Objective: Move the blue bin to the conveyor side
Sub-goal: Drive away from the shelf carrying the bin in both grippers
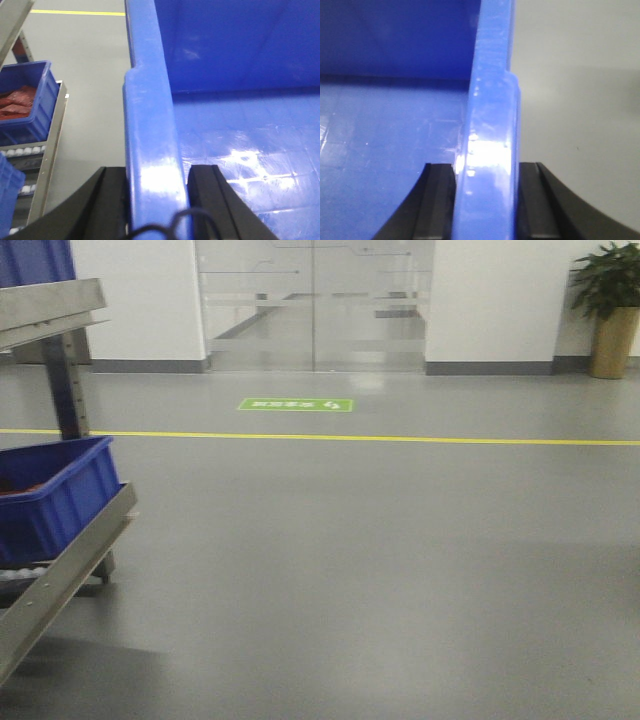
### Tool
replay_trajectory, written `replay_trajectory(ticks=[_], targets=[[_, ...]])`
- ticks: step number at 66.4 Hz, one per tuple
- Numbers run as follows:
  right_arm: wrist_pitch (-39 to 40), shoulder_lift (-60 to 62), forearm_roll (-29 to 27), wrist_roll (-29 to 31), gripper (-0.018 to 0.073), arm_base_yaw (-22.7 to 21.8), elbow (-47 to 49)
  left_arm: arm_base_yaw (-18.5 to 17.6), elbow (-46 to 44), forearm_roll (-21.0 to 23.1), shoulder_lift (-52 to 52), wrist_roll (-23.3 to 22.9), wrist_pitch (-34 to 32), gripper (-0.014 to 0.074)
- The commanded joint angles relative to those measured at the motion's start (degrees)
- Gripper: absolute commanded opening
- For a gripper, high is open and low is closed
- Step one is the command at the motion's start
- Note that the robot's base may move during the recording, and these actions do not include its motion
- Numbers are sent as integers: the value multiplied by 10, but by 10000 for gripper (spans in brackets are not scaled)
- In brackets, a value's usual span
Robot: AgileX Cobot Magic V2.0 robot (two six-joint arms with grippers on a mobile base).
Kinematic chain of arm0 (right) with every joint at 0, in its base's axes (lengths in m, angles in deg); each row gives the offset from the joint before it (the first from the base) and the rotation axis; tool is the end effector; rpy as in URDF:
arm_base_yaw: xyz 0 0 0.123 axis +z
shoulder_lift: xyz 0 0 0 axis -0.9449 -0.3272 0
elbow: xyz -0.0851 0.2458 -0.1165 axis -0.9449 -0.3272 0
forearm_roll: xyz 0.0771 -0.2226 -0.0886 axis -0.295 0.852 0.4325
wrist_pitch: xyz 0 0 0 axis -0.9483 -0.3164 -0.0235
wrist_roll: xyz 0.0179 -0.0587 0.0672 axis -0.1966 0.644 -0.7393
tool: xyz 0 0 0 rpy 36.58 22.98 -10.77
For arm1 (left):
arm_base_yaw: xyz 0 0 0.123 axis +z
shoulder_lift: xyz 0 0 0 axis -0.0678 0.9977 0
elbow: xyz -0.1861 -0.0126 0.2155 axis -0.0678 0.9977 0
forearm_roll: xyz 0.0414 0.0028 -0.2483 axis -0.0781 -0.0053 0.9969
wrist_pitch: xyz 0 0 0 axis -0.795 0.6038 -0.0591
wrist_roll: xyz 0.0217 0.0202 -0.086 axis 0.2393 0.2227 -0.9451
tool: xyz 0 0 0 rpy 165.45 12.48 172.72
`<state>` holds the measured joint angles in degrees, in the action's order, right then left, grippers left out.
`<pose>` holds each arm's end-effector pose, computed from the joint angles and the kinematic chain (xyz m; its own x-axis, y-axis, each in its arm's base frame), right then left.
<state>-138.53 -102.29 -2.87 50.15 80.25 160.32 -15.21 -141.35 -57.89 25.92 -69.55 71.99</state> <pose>0.2138 0.0416 0.5057 -0.5484 -0.0153 -0.8360 -0.1792 0.9787 0.0997 0.2121 -0.0305 0.5030 -0.4343 -0.0106 -0.9007 0.0395 0.9987 -0.0308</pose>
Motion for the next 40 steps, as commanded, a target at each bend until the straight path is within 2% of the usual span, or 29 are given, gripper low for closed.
replay_trajectory(ticks=[1, 40], targets=[[58, 13, 22, 9, -78, -4, 8, 1, -8, -20, -13, 9, -62, -20], [58, 13, 22, 9, -78, -4, 8, 1, -8, -20, -13, 9, -62, -20]])
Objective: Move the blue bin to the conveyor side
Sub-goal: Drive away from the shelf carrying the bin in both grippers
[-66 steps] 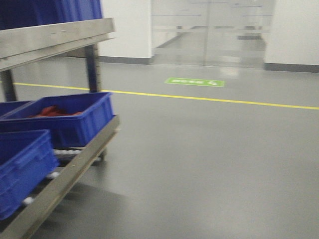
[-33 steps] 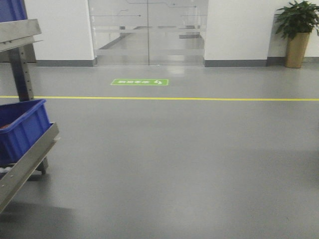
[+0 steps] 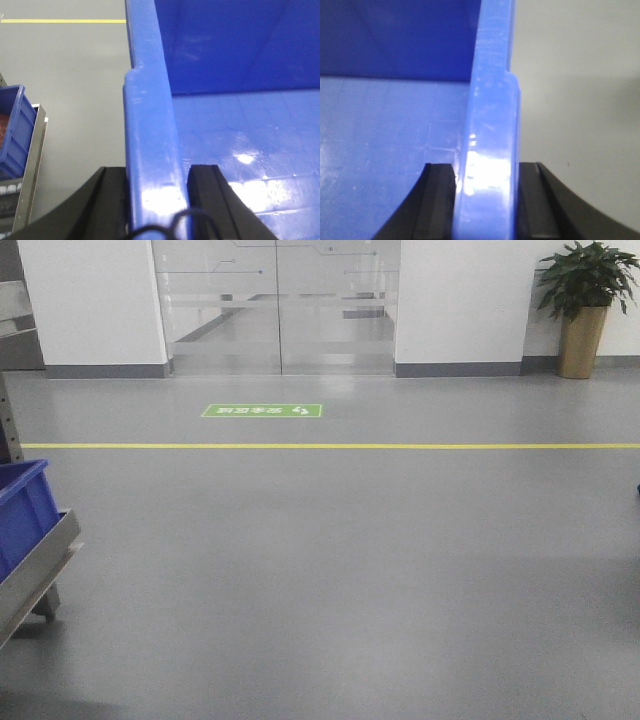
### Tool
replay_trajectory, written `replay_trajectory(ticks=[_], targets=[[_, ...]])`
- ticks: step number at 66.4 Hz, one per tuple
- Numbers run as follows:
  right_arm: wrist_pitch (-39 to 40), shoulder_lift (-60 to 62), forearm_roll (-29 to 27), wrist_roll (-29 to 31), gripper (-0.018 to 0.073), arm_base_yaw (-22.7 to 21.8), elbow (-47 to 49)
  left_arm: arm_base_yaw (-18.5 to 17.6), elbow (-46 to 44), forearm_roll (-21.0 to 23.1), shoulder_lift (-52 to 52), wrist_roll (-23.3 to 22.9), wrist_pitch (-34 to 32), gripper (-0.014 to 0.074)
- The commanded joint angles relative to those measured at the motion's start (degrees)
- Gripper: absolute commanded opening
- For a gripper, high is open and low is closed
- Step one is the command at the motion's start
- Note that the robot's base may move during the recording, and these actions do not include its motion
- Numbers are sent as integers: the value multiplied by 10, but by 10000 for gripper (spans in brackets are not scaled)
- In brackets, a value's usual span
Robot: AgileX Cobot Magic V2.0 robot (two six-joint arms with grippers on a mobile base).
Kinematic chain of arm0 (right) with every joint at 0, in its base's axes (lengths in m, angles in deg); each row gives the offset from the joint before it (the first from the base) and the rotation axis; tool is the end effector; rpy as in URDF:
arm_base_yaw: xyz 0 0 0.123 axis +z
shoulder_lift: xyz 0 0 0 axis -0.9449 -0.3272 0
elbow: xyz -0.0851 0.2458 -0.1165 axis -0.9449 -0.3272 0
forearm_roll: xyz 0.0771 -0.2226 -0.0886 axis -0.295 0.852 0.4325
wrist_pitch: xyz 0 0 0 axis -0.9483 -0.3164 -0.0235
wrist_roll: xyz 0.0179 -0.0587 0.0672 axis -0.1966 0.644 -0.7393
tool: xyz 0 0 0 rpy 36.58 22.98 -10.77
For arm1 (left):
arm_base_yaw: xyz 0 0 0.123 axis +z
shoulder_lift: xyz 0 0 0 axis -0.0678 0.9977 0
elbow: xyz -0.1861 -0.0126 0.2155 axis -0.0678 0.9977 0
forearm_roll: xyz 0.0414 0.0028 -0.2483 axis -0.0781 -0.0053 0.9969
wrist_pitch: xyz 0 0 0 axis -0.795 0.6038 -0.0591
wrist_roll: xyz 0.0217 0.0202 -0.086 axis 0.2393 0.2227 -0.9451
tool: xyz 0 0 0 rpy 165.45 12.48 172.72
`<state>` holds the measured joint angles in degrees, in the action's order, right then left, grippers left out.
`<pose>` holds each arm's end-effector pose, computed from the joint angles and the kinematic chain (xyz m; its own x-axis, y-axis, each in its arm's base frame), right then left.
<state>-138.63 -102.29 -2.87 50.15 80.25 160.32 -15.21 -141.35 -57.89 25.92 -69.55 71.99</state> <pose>0.2137 0.0416 0.5055 -0.5499 -0.0157 -0.8351 -0.1792 0.9788 0.0996 0.2121 -0.0305 0.5030 -0.4343 -0.0106 -0.9007 0.0395 0.9987 -0.0308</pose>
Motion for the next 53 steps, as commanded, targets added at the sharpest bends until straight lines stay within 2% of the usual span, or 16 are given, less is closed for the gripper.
replay_trajectory(ticks=[1, 53], targets=[[59, 13, 22, 9, -78, -4, 8, 1, -8, -20, -13, 9, -62, -20], [62, 13, 22, 9, -78, -4, 8, 1, -8, -20, -13, 9, -62, -20]])
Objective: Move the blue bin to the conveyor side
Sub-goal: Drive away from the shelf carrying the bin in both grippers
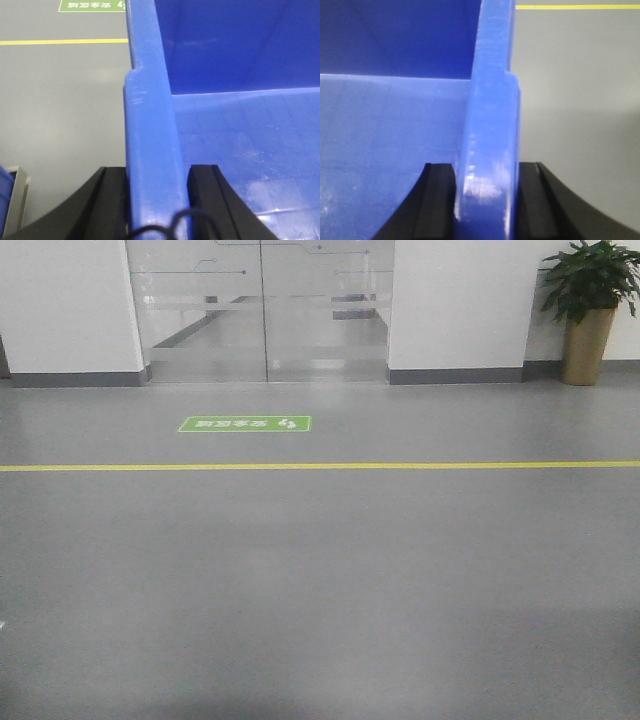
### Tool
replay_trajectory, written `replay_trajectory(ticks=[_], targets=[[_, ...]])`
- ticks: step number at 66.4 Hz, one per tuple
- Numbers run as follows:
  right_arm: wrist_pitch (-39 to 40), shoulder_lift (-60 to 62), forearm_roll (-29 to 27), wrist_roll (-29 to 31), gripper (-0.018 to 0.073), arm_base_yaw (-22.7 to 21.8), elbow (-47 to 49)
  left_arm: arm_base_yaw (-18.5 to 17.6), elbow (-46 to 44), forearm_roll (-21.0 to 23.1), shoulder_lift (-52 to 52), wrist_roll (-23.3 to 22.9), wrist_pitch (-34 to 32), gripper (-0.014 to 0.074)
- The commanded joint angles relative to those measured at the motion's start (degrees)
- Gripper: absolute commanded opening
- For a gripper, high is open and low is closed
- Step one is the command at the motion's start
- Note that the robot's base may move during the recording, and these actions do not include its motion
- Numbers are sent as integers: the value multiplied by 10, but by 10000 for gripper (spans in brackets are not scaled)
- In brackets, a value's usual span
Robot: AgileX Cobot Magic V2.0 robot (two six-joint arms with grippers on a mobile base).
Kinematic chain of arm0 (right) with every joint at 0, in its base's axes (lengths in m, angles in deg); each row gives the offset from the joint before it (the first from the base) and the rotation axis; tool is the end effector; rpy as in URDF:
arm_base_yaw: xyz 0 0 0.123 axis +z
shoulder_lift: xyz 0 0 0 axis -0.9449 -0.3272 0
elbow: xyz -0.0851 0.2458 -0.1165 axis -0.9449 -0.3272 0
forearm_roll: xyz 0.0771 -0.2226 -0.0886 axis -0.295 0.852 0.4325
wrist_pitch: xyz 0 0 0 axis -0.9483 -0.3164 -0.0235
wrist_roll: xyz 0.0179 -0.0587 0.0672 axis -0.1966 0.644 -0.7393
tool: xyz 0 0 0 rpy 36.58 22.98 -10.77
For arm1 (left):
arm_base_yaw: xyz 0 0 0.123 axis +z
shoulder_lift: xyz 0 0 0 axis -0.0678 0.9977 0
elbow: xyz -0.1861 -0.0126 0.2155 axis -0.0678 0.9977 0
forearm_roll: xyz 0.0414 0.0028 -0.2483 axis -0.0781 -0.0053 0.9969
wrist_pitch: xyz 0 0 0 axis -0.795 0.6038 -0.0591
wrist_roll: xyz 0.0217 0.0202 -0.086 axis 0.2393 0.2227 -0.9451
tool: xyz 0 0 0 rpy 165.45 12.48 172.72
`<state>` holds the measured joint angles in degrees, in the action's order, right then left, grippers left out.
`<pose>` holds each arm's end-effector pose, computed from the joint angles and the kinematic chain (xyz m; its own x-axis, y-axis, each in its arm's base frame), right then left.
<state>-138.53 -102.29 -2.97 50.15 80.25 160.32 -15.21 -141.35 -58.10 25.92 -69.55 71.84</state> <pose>0.2138 0.0417 0.5057 -0.5486 -0.0146 -0.8359 -0.1801 0.9784 0.1011 0.2122 -0.0302 0.5032 -0.4314 -0.0087 -0.9021 0.0382 0.9989 -0.0279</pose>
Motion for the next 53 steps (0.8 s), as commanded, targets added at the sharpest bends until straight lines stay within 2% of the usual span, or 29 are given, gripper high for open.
replay_trajectory(ticks=[1, 53], targets=[[61, 13, 23, 9, -78, -4, 8, 1, -8, -18, -13, 9, -60, -20], [64, 13, 23, 9, -78, -4, 8, 1, -8, -18, -13, 9, -60, -20]])
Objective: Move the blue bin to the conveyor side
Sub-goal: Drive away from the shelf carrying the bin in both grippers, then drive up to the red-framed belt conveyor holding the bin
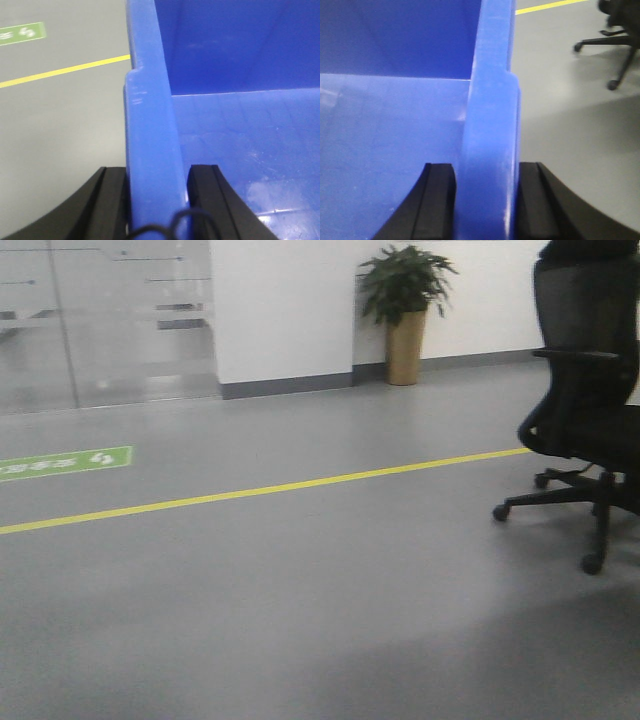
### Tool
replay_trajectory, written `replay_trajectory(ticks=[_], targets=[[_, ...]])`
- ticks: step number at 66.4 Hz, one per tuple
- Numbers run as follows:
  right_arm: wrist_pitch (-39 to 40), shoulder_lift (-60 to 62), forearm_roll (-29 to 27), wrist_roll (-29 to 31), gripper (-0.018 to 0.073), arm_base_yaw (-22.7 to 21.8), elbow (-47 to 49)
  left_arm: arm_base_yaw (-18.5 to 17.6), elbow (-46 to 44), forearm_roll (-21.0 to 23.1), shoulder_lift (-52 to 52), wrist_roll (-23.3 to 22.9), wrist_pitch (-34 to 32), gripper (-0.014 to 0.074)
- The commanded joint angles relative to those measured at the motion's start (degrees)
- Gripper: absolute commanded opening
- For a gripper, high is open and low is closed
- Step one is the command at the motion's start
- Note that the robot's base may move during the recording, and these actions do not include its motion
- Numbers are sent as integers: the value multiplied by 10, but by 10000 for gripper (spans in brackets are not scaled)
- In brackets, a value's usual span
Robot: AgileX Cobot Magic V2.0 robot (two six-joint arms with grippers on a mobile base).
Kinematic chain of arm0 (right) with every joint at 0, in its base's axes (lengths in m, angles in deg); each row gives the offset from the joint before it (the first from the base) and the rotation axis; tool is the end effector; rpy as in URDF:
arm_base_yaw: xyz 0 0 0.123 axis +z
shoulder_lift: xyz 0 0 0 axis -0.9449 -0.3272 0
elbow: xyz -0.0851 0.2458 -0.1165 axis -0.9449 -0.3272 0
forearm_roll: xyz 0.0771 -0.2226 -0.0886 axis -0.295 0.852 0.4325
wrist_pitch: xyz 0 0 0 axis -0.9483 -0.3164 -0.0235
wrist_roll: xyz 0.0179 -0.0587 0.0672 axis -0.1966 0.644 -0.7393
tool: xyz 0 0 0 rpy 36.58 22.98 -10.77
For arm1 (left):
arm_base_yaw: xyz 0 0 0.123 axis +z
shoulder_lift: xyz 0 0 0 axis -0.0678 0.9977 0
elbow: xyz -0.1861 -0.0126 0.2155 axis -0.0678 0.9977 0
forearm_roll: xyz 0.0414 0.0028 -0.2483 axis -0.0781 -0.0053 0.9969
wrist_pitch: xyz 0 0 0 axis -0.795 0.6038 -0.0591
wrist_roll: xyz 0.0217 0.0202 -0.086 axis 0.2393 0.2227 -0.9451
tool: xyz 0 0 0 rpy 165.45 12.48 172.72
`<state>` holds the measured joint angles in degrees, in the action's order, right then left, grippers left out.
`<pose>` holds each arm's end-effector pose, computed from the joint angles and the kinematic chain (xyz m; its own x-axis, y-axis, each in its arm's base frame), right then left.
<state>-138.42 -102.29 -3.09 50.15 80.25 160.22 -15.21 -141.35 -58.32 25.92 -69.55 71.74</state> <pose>0.2140 0.0419 0.5054 -0.5487 -0.0136 -0.8359 -0.1811 0.9781 0.1030 0.2123 -0.0300 0.5034 -0.4292 -0.0066 -0.9032 0.0365 0.9990 -0.0247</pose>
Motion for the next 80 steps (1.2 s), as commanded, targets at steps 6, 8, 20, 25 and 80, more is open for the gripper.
replay_trajectory(ticks=[6, 8, 20, 25, 80], targets=[[63, 13, 24, 9, -78, -4, 9, 1, -8, -15, -13, 9, -59, -20], [64, 13, 24, 9, -78, -4, 9, 1, -8, -15, -13, 9, -59, -20], [64, 13, 24, 9, -78, -4, 9, 1, -8, -15, -13, 9, -59, -20], [64, 13, 24, 9, -78, -4, 9, 1, -8, -15, -13, 9, -59, -20], [65, 13, 24, 9, -78, -4, 9, 1, -8, -28, -13, 9, -60, -20]])
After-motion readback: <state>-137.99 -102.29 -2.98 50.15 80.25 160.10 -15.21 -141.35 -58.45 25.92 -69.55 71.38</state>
